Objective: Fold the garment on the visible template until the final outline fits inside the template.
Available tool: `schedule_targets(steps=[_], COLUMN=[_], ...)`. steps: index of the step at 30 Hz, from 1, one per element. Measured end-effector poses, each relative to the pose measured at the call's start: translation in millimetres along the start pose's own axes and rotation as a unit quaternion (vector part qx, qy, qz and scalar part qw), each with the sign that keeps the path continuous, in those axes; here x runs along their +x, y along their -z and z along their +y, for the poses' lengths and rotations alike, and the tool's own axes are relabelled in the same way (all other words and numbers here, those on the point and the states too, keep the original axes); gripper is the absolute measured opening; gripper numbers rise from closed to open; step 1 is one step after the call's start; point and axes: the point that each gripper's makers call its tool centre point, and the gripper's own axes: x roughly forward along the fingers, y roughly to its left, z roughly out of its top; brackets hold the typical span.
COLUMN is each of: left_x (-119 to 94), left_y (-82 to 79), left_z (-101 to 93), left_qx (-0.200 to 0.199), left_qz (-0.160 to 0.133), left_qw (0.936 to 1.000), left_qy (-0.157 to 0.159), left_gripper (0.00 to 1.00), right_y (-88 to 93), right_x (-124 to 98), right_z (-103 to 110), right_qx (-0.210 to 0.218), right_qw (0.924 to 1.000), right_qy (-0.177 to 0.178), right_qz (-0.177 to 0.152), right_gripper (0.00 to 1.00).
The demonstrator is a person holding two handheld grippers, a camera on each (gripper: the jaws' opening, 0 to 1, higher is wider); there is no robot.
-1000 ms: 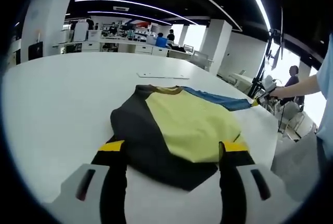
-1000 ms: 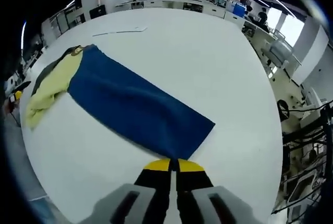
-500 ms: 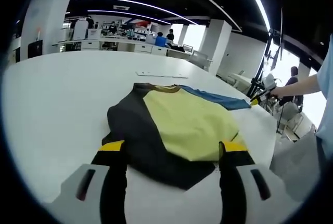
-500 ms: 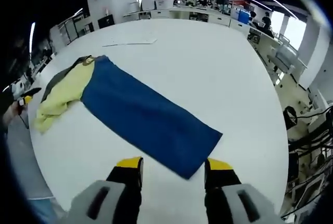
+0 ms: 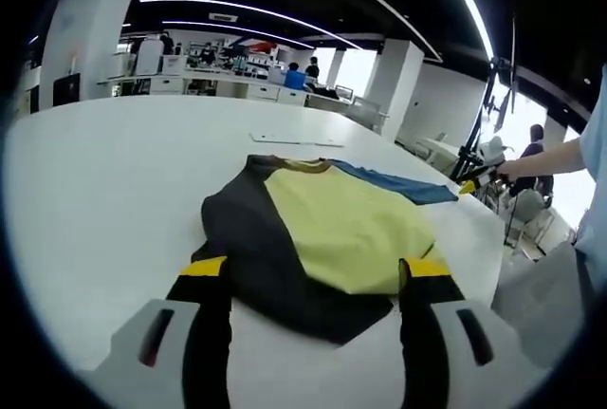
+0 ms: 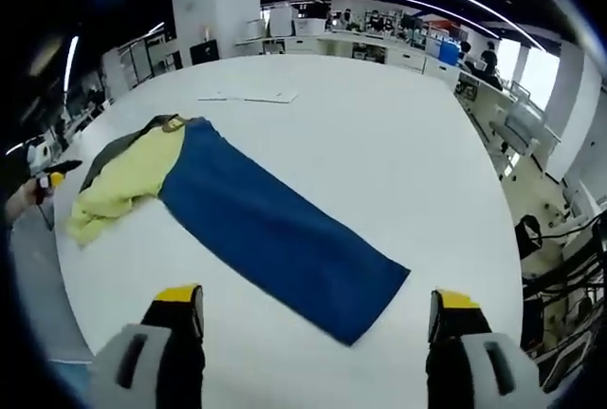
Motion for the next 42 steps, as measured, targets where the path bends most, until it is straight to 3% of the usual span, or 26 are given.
schedule_targets(steps=[14,27,42], left_x=[-3,-10,-13], left_y=[-3.7,4.2,33.2], left_z=[2.6,-0.8,1.1], left_qx=[0.002,0.001,-0.012], left_qz=[-0.01,-0.002,0.035], left_qw=[0.9999,1.0,0.9993], left_qy=[-0.001,0.003,0.002], left_gripper=[0.69,0.66,0.57], right_y=[-10.6,-24.9,-53.1], right_x=[2,1,-23], right_z=[-4,17,77], right_qx=[0.006,-0.009,-0.03], right_qw=[0.9997,0.9977,0.9909], right_qy=[-0.006,-0.042,-0.08], right_qz=[-0.021,-0.053,-0.104], right_gripper=[1.0,0.99,0.98])
